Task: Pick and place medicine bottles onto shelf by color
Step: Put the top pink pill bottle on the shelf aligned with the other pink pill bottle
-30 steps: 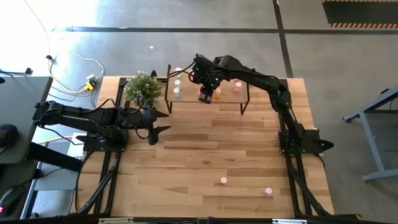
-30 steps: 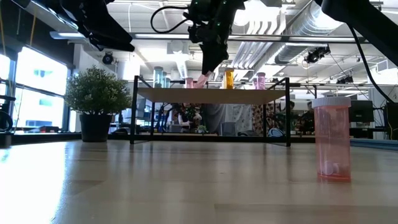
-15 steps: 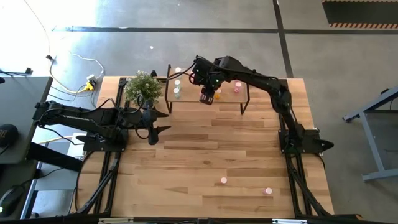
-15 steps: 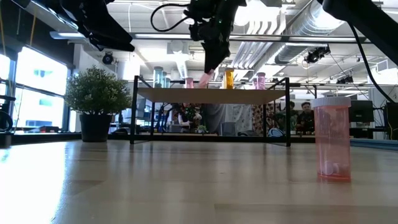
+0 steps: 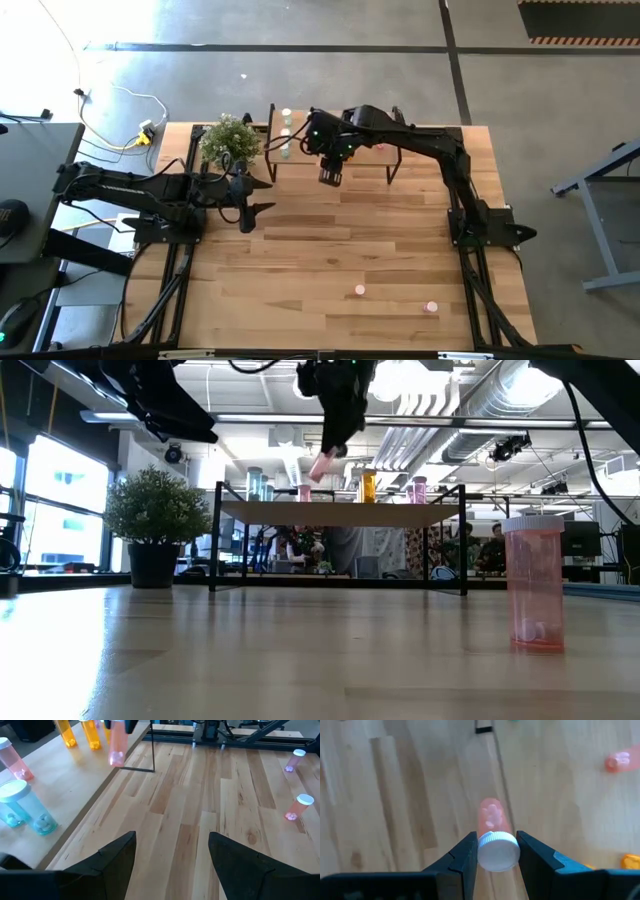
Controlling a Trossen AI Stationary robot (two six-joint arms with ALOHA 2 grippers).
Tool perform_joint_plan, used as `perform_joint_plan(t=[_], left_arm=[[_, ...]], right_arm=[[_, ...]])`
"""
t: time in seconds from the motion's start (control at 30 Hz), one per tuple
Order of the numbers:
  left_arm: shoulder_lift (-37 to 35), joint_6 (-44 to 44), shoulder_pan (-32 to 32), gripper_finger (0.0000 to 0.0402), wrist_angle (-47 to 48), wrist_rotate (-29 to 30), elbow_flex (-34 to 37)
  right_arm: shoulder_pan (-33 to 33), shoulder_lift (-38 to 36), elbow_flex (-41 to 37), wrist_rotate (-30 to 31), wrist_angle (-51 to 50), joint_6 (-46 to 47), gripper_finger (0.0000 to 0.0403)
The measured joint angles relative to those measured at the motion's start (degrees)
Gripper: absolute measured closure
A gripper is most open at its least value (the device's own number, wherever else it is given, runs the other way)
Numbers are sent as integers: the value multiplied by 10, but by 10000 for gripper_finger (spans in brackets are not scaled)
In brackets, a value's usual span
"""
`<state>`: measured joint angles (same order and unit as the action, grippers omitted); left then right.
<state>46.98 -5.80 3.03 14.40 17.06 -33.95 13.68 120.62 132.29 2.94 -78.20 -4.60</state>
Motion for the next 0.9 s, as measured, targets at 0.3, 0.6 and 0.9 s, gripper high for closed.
perform_joint_plan(t=[0.3, 0.6, 0.9], left_arm=[[59, 19, 0, 161, -101, -15, 0], [138, -7, -1, 161, -208, -15, 0], [195, -17, -3, 161, -271, -21, 0]], right_arm=[[-42, -1, 0, -51, -3, 18, 289], [-76, 0, 0, -77, 2, 22, 289], [-87, 0, 0, -107, 19, 22, 289]])
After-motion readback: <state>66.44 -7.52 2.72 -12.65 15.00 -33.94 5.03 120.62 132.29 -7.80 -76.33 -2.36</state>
